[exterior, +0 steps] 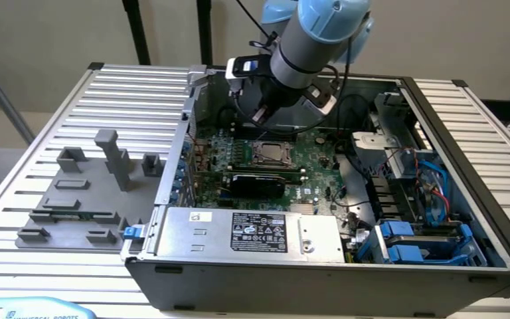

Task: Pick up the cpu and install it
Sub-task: 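Install the first cpu locking lever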

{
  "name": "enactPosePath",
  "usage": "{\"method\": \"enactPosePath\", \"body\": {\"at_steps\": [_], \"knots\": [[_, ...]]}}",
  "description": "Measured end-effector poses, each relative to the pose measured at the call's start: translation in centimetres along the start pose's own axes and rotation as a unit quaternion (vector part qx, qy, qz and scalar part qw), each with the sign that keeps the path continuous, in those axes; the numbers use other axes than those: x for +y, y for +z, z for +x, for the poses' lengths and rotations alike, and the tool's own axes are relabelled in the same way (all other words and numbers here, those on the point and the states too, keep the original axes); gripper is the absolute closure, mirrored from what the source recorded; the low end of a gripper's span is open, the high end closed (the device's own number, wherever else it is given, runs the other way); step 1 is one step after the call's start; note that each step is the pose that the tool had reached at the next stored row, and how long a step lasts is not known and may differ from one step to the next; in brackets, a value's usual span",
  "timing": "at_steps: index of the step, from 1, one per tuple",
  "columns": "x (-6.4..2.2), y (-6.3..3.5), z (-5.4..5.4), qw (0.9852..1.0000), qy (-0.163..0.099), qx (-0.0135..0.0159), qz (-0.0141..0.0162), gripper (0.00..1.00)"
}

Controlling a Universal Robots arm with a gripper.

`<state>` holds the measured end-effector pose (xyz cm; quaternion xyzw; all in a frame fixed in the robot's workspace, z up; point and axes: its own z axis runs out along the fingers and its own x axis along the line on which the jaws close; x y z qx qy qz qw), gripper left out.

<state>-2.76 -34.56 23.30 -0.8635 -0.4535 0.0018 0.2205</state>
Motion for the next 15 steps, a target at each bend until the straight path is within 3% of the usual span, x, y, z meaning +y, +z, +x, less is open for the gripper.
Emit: {"method": "enactPosePath", "body": {"at_steps": [5, 13, 15], "knots": [[0.17, 0.72, -0.2, 1.0000, -0.001, 0.0009, -0.0038, 0.89], [0.43, 1.54, -0.5, 1.0000, -0.001, -0.0010, -0.0081, 0.89], [0.43, 1.75, -0.6, 0.9999, -0.002, -0.0002, -0.0099, 0.89]]}}
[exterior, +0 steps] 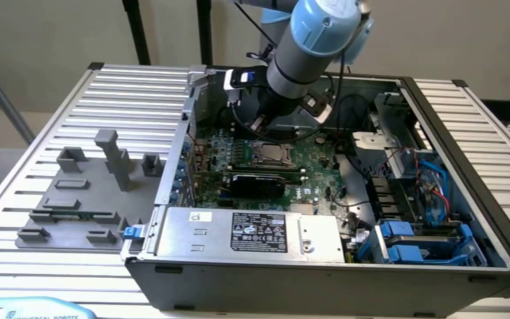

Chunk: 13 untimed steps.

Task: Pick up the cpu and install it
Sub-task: 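Install the first cpu locking lever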

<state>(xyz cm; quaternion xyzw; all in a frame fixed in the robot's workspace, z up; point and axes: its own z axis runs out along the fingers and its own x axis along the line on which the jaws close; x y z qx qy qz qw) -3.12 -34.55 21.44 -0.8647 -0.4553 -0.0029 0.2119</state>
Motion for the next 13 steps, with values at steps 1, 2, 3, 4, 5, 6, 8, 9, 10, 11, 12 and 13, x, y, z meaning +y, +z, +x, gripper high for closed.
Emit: {"method": "enactPosePath", "body": {"at_steps": [1, 2, 3, 4, 5, 6, 8, 9, 10, 11, 12, 13], "knots": [[-0.02, 0.11, -0.06, 1.0000, -0.001, 0.0007, -0.0012, 0.89], [-0.06, 0.19, -0.12, 1.0000, -0.001, 0.0018, -0.0029, 0.89], [-0.10, 0.26, -0.16, 1.0000, -0.002, 0.0030, -0.0048, 0.89], [-0.13, 0.31, -0.19, 1.0000, -0.003, 0.0037, -0.0059, 0.89], [-0.14, 0.36, -0.20, 1.0000, -0.003, 0.0041, -0.0067, 0.89], [-0.15, 0.40, -0.20, 1.0000, -0.003, 0.0043, -0.0071, 0.89], [-0.17, 0.50, -0.16, 1.0000, -0.004, 0.0046, -0.0076, 0.89], [-0.19, 0.57, -0.12, 1.0000, -0.003, 0.0046, -0.0078, 0.89], [-0.21, 0.64, -0.07, 1.0000, -0.003, 0.0046, -0.0078, 0.89], [-0.22, 0.72, -0.03, 1.0000, -0.003, 0.0045, -0.0078, 0.89], [-0.22, 0.82, 0.01, 1.0000, -0.003, 0.0044, -0.0079, 0.89], [-0.22, 0.90, 0.03, 1.0000, -0.003, 0.0040, -0.0081, 0.89]]}}
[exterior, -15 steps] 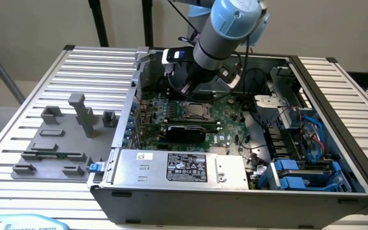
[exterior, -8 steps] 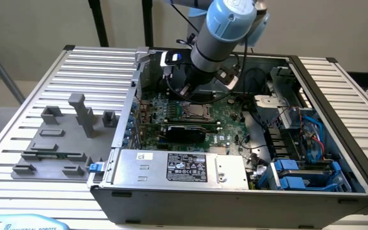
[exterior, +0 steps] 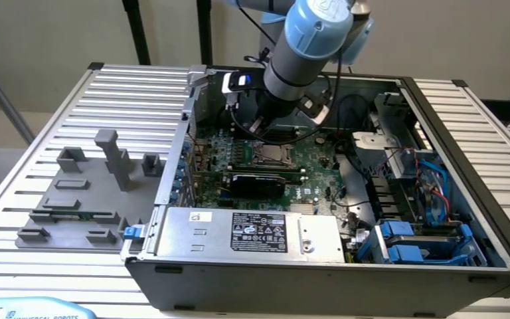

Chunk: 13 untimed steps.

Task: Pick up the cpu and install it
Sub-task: 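Install the first cpu locking lever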

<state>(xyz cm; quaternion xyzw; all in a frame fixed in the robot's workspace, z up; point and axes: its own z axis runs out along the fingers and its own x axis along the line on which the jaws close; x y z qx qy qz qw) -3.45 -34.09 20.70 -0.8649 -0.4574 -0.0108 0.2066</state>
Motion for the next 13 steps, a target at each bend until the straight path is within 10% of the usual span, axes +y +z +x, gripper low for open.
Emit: {"method": "enactPosePath", "body": {"at_steps": [13], "knots": [[0.15, 0.29, 0.10, 0.9999, 0.004, -0.0115, 0.0004, 0.89]]}}
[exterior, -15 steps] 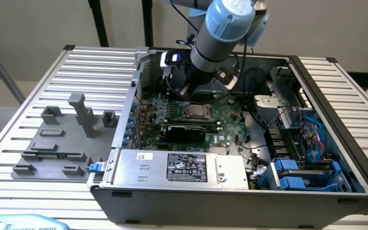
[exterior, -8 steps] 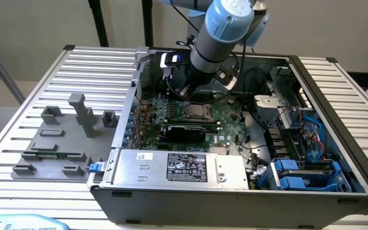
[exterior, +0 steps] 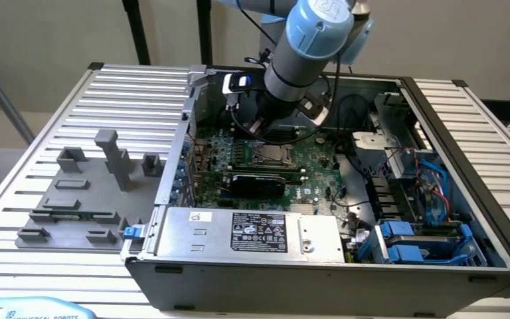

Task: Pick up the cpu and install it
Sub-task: 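Install the first cpu locking lever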

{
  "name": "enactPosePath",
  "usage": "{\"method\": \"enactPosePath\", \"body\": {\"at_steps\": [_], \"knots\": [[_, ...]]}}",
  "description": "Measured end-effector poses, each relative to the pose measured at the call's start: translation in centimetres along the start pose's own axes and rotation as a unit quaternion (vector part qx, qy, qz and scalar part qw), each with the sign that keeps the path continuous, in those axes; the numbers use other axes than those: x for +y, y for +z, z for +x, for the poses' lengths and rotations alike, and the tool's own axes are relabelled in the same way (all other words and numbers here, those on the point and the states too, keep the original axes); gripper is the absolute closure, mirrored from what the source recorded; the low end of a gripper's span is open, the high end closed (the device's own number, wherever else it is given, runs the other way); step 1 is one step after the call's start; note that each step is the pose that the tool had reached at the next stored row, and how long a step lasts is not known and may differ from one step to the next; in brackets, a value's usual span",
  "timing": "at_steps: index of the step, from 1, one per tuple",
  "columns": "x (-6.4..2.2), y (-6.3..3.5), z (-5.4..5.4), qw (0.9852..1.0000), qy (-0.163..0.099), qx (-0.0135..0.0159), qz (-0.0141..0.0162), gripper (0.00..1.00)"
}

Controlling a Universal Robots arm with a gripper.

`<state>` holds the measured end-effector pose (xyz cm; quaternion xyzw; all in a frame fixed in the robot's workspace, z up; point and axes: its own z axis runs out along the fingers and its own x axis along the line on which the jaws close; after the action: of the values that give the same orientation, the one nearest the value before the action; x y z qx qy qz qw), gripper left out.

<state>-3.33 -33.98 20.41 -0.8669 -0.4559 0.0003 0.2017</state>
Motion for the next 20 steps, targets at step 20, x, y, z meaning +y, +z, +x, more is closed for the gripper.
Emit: {"method": "enactPosePath", "body": {"at_steps": [20], "knots": [[2.89, 0.12, 1.8, 0.9996, 0.010, -0.0163, 0.0206, 0.89]]}}
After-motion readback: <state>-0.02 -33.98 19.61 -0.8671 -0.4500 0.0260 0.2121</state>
